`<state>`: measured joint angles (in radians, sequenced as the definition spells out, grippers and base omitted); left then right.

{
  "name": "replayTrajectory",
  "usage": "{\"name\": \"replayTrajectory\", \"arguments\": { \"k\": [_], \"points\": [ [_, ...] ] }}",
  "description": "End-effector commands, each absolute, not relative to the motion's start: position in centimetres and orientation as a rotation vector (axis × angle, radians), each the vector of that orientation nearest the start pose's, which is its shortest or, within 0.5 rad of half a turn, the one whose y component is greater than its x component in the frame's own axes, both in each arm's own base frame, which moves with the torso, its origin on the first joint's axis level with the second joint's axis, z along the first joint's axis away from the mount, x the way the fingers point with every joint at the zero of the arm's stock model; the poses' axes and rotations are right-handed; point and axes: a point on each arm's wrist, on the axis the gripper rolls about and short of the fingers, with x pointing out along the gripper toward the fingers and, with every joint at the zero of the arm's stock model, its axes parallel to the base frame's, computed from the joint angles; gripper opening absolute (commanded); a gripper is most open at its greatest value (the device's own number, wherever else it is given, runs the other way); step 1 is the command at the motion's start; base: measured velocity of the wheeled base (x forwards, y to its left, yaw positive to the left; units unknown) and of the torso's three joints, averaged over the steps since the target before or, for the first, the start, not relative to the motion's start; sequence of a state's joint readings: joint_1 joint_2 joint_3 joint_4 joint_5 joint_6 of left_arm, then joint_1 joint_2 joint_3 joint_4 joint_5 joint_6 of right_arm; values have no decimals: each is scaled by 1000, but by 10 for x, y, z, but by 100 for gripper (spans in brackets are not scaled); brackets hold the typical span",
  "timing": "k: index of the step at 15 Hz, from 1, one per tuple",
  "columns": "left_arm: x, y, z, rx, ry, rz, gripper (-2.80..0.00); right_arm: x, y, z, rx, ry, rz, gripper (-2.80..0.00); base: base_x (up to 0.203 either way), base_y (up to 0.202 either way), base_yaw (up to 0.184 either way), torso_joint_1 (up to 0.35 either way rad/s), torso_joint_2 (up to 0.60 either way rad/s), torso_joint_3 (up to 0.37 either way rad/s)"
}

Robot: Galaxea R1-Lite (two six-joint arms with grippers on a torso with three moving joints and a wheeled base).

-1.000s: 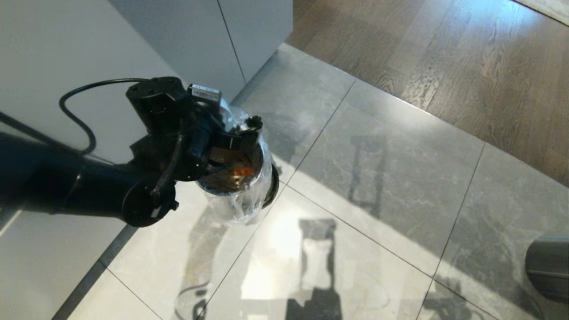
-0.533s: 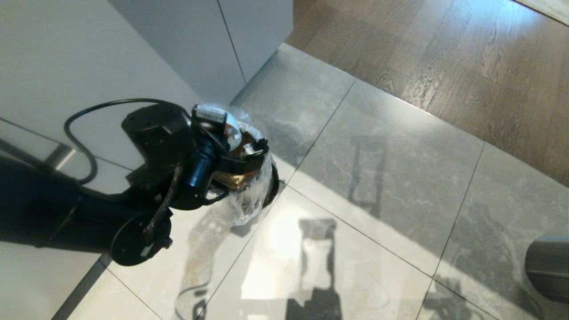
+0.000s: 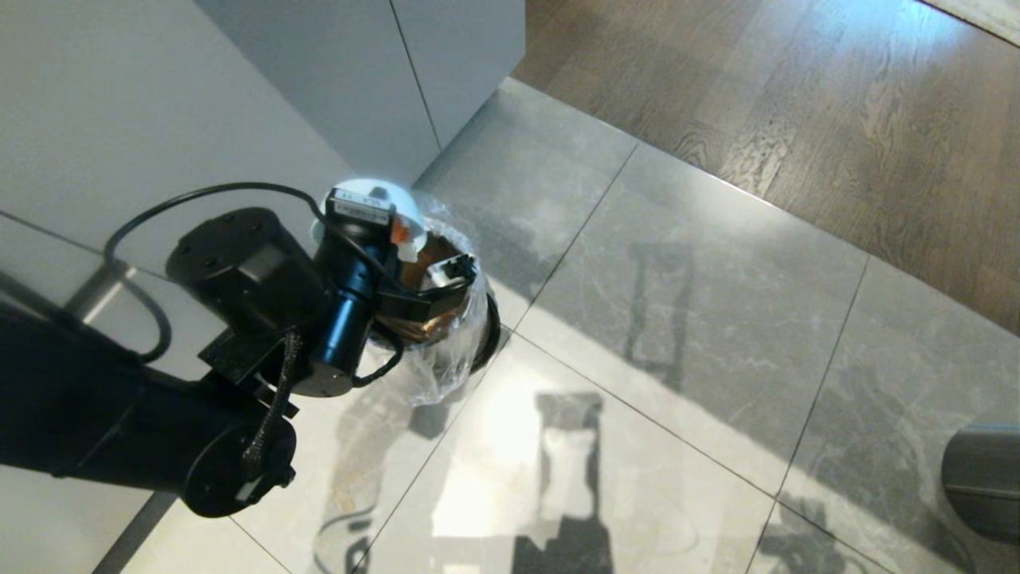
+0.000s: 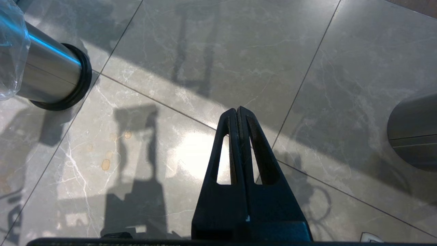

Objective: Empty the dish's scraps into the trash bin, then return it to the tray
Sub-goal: Pour the leftover food from the bowl into the trash can

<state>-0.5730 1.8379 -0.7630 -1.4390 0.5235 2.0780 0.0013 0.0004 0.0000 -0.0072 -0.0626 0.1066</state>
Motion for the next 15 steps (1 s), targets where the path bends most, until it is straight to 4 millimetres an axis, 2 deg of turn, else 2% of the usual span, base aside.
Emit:
{"name": "replayTrajectory", "arguments": {
  "k": [1,6,10,15],
  "points": [
    [277,-166,209,1925,-314,303,-280,-23,-1,76,108,-11,-61,-280,0,0,0,0,0,0],
    [280,-169,203,1970,-332,287,-280,-23,-1,76,108,-11,-61,-280,0,0,0,0,0,0],
    [279,-168,207,2104,-390,371,-280,-23,-1,76,108,-11,-61,-280,0,0,0,0,0,0],
    [282,-161,204,2210,-353,399,-280,-23,-1,76,108,-11,-61,-280,0,0,0,0,0,0]
  ]
}}
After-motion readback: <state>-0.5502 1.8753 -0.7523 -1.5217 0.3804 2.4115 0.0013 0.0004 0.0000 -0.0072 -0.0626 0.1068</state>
